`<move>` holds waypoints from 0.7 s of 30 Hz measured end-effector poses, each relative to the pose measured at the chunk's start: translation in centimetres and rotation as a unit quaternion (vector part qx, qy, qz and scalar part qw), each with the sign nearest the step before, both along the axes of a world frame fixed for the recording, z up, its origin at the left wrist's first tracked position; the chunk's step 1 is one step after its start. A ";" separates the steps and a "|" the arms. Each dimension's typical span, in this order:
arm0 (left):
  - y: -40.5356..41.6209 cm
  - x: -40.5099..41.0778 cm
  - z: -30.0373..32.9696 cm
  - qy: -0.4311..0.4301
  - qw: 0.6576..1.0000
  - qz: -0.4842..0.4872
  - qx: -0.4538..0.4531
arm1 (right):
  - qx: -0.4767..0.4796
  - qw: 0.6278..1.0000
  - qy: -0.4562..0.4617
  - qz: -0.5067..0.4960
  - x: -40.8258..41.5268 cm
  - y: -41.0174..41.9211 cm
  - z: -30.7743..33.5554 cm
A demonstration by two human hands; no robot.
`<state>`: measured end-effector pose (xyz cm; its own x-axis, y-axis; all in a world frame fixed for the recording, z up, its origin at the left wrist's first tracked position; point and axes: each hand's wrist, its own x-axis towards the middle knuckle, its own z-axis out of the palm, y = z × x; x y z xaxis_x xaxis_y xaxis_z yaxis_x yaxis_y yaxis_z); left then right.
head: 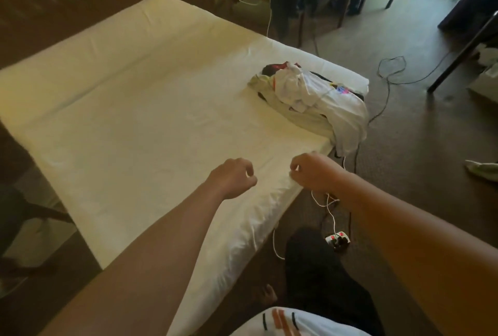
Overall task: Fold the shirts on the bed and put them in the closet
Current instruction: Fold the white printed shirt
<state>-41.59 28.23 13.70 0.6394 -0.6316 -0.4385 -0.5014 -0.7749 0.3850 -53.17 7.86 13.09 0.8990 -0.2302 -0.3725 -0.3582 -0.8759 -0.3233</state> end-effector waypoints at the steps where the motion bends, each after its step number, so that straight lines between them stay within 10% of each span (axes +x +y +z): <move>1: -0.4 1.3 0.0 -0.005 1.000 -0.002 0.003 | -0.006 1.000 0.001 0.000 1.3 -0.6 0.1; 21: -21.3 27.7 -5.1 0.032 0.994 0.091 0.055 | -0.024 0.996 0.076 0.027 32.7 -22.5 -8.2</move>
<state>-13.86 6.97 8.56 0.7074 -0.4550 -0.5409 -0.3273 -0.8891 0.3198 -20.51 -14.59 4.94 0.8451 -0.2042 -0.4941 -0.3515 -0.9085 -0.2258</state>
